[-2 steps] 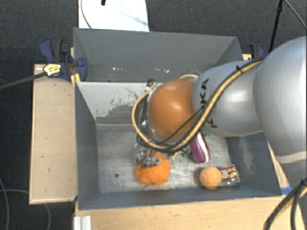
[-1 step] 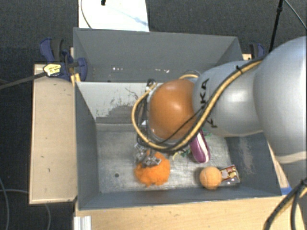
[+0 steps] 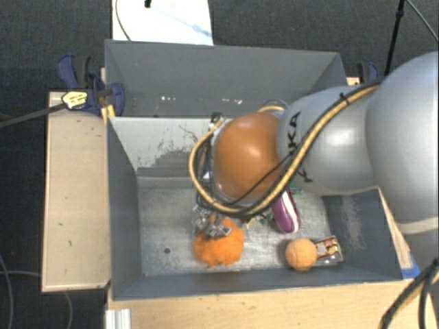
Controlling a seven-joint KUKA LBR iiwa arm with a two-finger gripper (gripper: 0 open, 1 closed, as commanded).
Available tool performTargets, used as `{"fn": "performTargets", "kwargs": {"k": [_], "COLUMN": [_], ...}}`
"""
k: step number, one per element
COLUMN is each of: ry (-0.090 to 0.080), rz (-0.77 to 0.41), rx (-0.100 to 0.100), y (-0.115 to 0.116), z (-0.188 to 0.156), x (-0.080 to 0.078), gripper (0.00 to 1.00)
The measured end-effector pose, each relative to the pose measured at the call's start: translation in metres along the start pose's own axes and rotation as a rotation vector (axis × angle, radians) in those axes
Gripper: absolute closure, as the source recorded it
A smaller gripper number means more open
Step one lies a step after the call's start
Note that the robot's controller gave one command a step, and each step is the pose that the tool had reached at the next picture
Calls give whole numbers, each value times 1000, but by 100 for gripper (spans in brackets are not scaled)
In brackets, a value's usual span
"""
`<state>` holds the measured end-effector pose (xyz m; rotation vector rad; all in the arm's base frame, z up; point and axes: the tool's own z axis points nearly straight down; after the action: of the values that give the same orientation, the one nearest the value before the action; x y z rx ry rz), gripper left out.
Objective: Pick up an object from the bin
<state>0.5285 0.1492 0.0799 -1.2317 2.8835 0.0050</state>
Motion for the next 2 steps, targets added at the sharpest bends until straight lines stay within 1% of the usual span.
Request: {"fn": "performTargets", "kwargs": {"k": [1,2], "ry": [6,2], "rz": [0,3], "rx": [-3,1], "y": [1,0], "z": [-19,-36], "x": [1,0], "gripper": [100,100]}}
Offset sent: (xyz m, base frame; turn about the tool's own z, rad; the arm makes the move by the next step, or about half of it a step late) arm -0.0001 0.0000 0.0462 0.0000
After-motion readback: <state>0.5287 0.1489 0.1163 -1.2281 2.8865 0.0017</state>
